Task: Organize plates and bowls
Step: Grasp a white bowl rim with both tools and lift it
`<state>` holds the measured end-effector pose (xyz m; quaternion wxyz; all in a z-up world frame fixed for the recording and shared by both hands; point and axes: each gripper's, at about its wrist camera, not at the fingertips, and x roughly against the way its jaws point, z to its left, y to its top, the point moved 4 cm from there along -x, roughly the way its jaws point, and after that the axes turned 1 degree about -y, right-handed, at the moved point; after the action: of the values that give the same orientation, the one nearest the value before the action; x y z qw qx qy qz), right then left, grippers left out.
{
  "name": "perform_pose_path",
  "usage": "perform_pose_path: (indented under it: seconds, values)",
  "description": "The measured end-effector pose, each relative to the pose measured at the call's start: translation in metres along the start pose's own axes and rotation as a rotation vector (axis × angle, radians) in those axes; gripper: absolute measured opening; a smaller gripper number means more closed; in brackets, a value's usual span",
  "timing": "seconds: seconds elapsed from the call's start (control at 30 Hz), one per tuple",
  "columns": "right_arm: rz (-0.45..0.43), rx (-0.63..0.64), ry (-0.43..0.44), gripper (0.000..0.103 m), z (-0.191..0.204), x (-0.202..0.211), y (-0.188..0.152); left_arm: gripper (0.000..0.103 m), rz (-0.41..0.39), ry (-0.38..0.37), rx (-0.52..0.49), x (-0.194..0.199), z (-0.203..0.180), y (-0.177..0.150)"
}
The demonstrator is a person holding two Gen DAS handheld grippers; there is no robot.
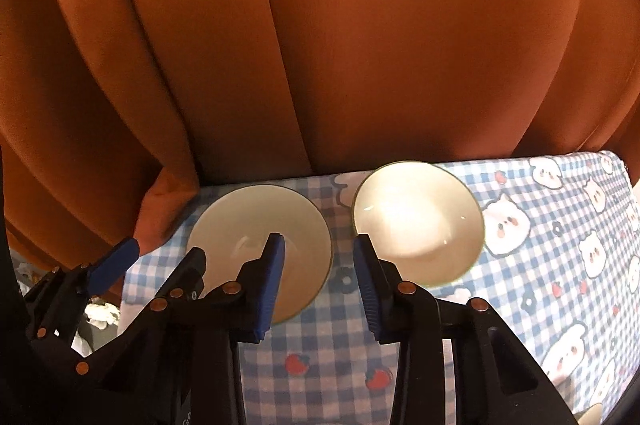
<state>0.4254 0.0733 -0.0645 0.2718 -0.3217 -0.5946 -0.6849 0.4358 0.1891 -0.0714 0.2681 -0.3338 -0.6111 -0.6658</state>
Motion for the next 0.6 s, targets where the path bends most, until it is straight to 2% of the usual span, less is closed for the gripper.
perform_pose_path:
  seconds: [0.33,0.6]
  values:
    - [0.055,-0.016,-0.021,0.036,-0.003,-0.045,0.002,0.047,0.048,-0.013,-0.002,-0.038,-0.002,0.005]
    - [0.093,-0.034,0.005,0.029,-0.002,-0.068,-0.002,0.033,0.07,0.001,-0.005,-0.055,-0.005,0.002]
